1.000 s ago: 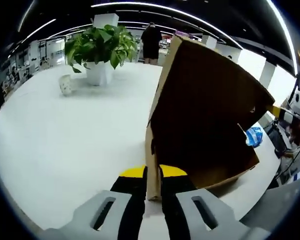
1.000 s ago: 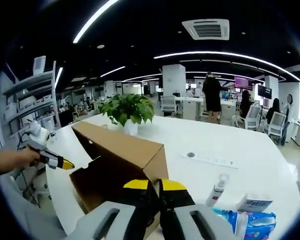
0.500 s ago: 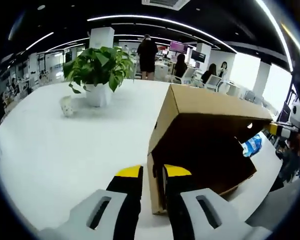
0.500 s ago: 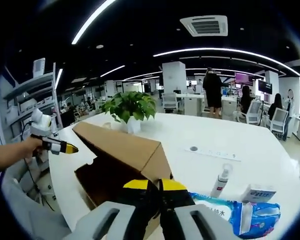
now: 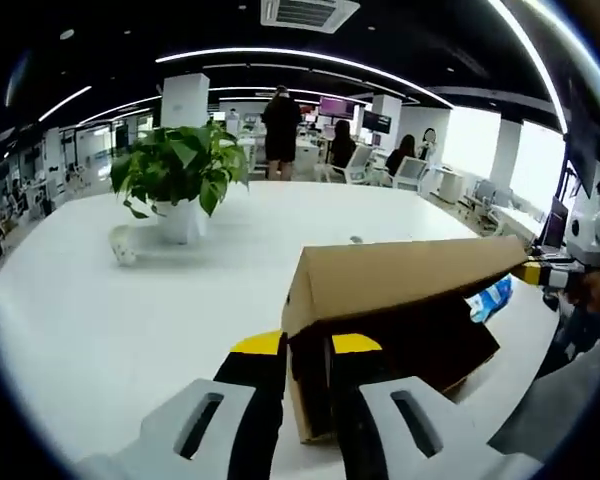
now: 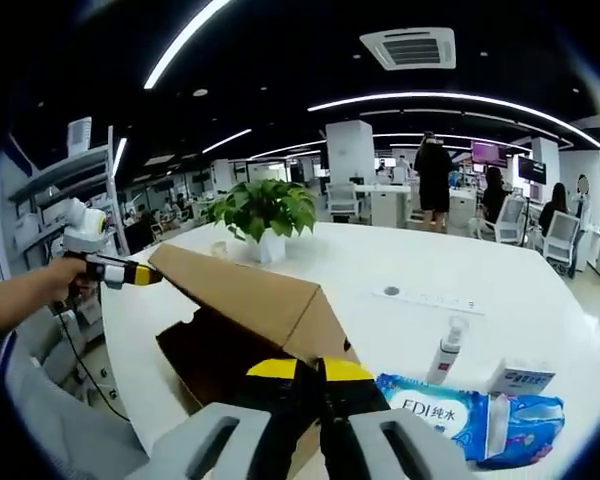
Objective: Operate the shoe box by opening the lid, removing the specified soft item, and placing it in the target area until the item is outside and the box remains undamaged.
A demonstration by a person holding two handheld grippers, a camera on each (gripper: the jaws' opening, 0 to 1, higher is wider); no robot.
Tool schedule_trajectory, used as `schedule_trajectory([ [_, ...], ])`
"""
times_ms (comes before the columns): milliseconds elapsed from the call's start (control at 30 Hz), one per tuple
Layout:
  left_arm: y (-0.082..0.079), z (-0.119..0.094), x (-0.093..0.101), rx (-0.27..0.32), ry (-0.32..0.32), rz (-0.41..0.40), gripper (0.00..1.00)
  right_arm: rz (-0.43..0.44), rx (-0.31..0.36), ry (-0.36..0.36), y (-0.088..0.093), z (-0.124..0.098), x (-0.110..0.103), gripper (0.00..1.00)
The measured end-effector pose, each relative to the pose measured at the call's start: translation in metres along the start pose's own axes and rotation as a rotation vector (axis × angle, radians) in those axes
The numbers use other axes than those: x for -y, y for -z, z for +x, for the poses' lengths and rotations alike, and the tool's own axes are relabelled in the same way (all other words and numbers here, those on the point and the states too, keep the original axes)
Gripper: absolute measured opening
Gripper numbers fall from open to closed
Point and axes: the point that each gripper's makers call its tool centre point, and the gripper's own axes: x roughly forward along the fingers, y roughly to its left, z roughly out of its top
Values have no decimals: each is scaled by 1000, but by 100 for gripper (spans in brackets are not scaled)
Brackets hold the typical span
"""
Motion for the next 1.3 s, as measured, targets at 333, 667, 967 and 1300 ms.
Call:
schedule_trajectory([
  [333,3,-5,8,3,15,30,13,9,-5,-17,4,-4,-4,3],
  [667,16,-12,19,-17,37,64,19,-22,-21,-38,17,-6,-10,5],
  [967,29,-16,26,-37,60,97,24,-70,-34,-61,29,-7,-15,9],
  [1300,48,-15,27,-85,83,140,27,-119,-56,-110,47,-7,-23,14],
])
